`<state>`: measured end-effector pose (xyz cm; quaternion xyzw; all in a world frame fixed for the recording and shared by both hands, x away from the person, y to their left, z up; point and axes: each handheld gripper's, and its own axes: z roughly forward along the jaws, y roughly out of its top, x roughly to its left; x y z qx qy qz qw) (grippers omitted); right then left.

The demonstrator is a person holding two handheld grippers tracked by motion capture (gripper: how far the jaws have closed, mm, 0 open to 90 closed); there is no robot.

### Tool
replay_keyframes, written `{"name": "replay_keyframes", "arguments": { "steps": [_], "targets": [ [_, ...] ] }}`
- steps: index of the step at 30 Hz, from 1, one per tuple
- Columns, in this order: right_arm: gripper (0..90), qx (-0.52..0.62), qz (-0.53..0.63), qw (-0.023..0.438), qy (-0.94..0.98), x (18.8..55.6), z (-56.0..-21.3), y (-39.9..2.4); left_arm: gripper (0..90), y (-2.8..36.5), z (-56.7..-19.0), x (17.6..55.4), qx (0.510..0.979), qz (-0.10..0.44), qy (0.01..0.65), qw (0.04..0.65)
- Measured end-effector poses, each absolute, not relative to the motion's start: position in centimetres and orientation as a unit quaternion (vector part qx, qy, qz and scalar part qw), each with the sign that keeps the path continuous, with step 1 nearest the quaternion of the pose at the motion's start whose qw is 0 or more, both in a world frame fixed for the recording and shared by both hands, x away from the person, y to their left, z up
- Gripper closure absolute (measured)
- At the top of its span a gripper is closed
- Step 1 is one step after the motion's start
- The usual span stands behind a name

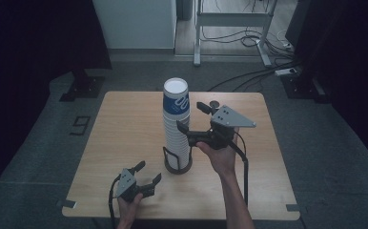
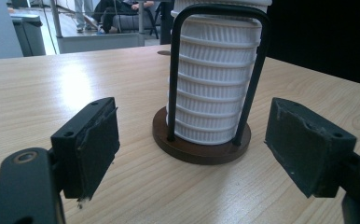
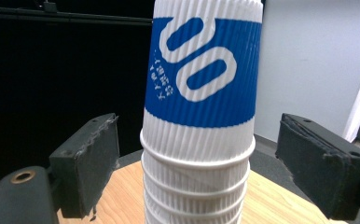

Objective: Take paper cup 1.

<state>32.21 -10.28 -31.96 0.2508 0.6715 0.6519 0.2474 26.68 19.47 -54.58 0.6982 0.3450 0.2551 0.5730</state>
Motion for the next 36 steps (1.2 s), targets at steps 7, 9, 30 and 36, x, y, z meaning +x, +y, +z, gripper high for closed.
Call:
{"name": "replay_keyframes", "arguments": {
  "steps": [7,9,30,36],
  "targets": [
    [12.5,0.251,0.651,0.243,0.673,33.0,-31.1,-9.5,17.3,19.4,-54.6,26.7,0.698,0.257,0.345,0.573],
    [13.2,0.25,0.648,0.241,0.678,33.3,-30.8,-9.2,17.3,19.5,-54.6,26.7,0.698,0.256,0.345,0.574],
    [13.7,0.259,0.649,0.215,0.682,36.4,-31.4,-6.8,17.3,19.4,-54.6,26.7,0.695,0.259,0.348,0.573],
    [16.1,0.259,0.647,0.211,0.685,36.8,-31.7,-6.5,17.3,19.4,-54.6,26.7,0.696,0.256,0.349,0.573]
  ]
}}
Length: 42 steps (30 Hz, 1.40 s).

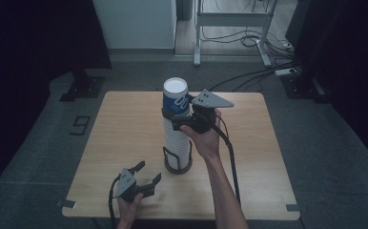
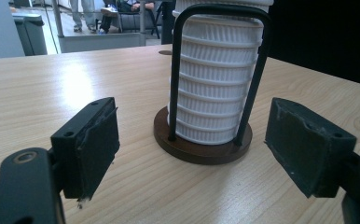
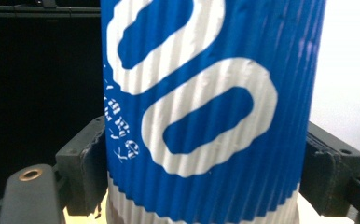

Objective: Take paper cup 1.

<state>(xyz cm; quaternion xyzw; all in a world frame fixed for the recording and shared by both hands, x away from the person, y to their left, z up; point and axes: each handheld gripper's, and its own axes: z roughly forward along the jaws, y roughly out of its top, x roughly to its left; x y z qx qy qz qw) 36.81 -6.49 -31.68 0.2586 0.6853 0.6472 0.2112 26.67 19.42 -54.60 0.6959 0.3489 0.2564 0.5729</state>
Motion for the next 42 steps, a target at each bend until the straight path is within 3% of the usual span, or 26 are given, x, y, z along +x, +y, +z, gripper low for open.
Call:
{"name": "replay_keyframes", "arguments": {
  "steps": [42],
  "targets": [
    [20.5,0.25,0.672,0.247,0.652,36.3,-28.2,-6.2,17.5,19.4,-54.6,26.7,0.695,0.259,0.348,0.573]
  ]
}}
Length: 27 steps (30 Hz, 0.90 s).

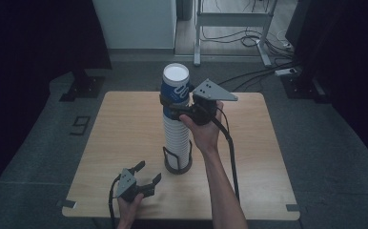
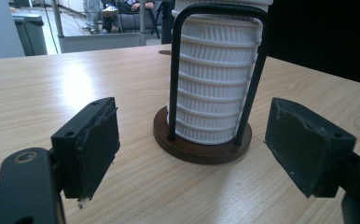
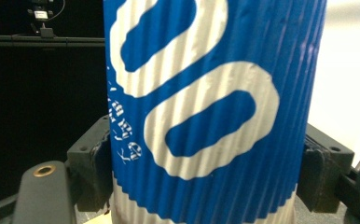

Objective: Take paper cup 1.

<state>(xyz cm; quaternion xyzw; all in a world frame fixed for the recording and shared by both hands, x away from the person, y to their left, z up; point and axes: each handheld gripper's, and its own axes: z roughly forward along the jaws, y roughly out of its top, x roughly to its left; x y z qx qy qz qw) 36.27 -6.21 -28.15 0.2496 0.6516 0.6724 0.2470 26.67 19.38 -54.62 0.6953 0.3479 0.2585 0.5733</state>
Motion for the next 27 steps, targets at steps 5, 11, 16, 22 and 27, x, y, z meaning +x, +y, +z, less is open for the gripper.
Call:
{"name": "replay_keyframes", "arguments": {
  "steps": [5,11,16,22,27],
  "targets": [
    [20.5,0.249,0.675,0.253,0.647,36.3,-27.5,-6.3,17.5,19.4,-54.6,26.7,0.696,0.257,0.348,0.573],
    [20.7,0.245,0.684,0.257,0.637,36.1,-26.8,-6.7,17.6,19.4,-54.6,26.7,0.696,0.257,0.349,0.573],
    [20.8,0.243,0.693,0.254,0.63,35.8,-26.2,-6.8,17.6,19.4,-54.6,26.7,0.696,0.258,0.349,0.572],
    [20.9,0.241,0.703,0.257,0.618,35.6,-25.5,-7.0,17.6,19.4,-54.6,26.7,0.696,0.258,0.349,0.573],
    [21.0,0.241,0.709,0.261,0.61,35.3,-25.0,-7.4,17.6,19.4,-54.6,26.7,0.695,0.258,0.349,0.573]
  ]
}}
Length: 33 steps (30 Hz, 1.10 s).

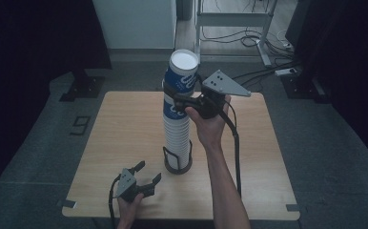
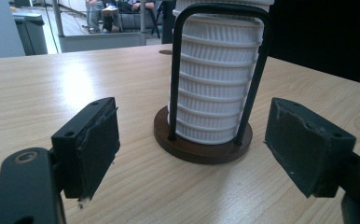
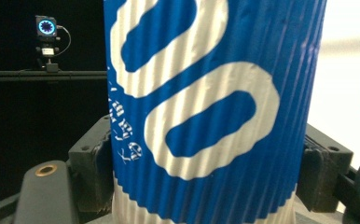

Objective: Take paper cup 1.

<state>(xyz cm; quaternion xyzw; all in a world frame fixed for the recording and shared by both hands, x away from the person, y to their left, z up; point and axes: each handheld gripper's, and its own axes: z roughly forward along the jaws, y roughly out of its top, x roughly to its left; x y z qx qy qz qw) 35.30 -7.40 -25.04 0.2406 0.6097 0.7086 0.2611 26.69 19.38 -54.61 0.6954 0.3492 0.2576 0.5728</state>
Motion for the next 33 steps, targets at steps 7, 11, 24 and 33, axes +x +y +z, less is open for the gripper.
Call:
{"name": "replay_keyframes", "arguments": {
  "steps": [7,11,24,33],
  "targets": [
    [21.2,0.243,0.712,0.265,0.603,35.1,-24.8,-8.2,17.5,19.4,-54.6,26.7,0.696,0.257,0.349,0.572],
    [21.4,0.246,0.715,0.267,0.598,34.9,-24.7,-9.0,17.5,19.4,-54.6,26.7,0.696,0.259,0.349,0.572],
    [21.9,0.282,0.699,0.275,0.597,33.5,-25.2,-12.2,17.4,19.4,-54.6,26.7,0.697,0.256,0.349,0.571],
    [22.2,0.309,0.691,0.267,0.596,32.9,-27.4,-14.5,16.0,19.3,-54.6,26.8,0.702,0.253,0.347,0.568]
  ]
}}
